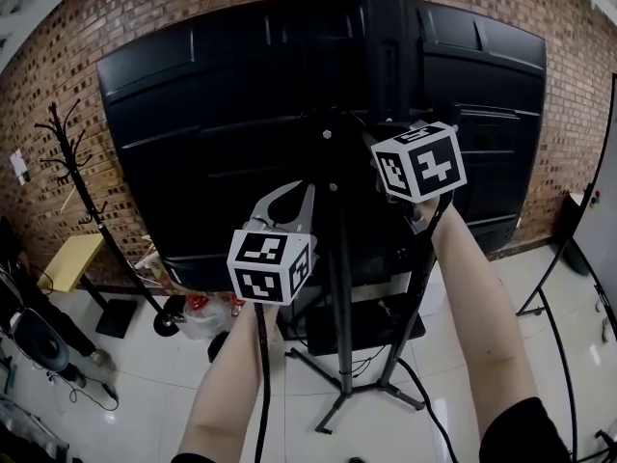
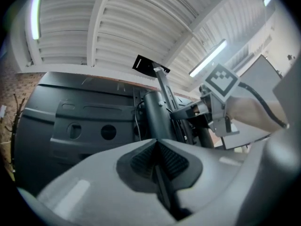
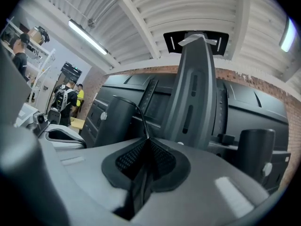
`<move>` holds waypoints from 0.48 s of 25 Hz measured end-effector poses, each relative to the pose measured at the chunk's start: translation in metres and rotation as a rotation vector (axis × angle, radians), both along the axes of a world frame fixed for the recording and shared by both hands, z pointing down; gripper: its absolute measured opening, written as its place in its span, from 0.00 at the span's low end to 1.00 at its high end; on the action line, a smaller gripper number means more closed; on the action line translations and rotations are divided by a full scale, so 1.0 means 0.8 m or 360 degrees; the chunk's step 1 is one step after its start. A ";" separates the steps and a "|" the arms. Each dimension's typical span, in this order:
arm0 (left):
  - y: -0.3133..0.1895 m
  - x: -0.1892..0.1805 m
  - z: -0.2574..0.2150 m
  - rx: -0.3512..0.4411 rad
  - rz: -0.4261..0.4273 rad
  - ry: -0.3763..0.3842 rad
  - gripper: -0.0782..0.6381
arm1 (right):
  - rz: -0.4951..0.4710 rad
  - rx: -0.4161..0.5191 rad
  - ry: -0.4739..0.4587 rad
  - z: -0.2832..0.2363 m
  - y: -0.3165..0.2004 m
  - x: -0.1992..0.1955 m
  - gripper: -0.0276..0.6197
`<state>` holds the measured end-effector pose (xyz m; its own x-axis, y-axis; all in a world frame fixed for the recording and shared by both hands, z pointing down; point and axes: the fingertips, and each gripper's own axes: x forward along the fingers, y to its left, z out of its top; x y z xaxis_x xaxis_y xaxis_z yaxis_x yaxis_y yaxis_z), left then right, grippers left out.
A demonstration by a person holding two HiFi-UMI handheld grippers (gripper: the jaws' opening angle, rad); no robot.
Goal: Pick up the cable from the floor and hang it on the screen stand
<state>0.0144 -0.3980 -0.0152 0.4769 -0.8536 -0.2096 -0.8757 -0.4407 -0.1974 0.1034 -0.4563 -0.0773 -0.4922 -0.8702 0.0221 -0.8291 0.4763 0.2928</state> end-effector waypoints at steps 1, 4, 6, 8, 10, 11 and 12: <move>0.000 -0.002 0.002 -0.0005 -0.0003 0.0000 0.12 | 0.0002 -0.0012 -0.0007 0.004 -0.002 0.000 0.07; 0.000 -0.006 0.010 -0.0024 -0.0012 0.0001 0.12 | -0.0015 -0.0046 -0.0027 0.022 -0.006 0.001 0.07; 0.002 -0.008 0.016 -0.0035 -0.0013 0.0004 0.12 | -0.0039 -0.0047 -0.0044 0.032 -0.006 0.000 0.07; 0.005 -0.009 0.022 -0.0045 -0.0012 0.0006 0.12 | -0.0044 -0.0041 -0.0056 0.037 -0.002 -0.002 0.07; 0.007 -0.010 0.028 -0.0051 -0.0008 0.0010 0.12 | -0.0042 -0.0021 -0.0078 0.039 0.002 -0.004 0.07; 0.009 -0.011 0.031 -0.0052 -0.0008 0.0012 0.12 | -0.0042 -0.0001 -0.0092 0.040 0.004 -0.005 0.07; 0.012 -0.014 0.034 -0.0050 -0.0012 0.0017 0.12 | -0.0044 0.0028 -0.0102 0.041 0.005 -0.006 0.08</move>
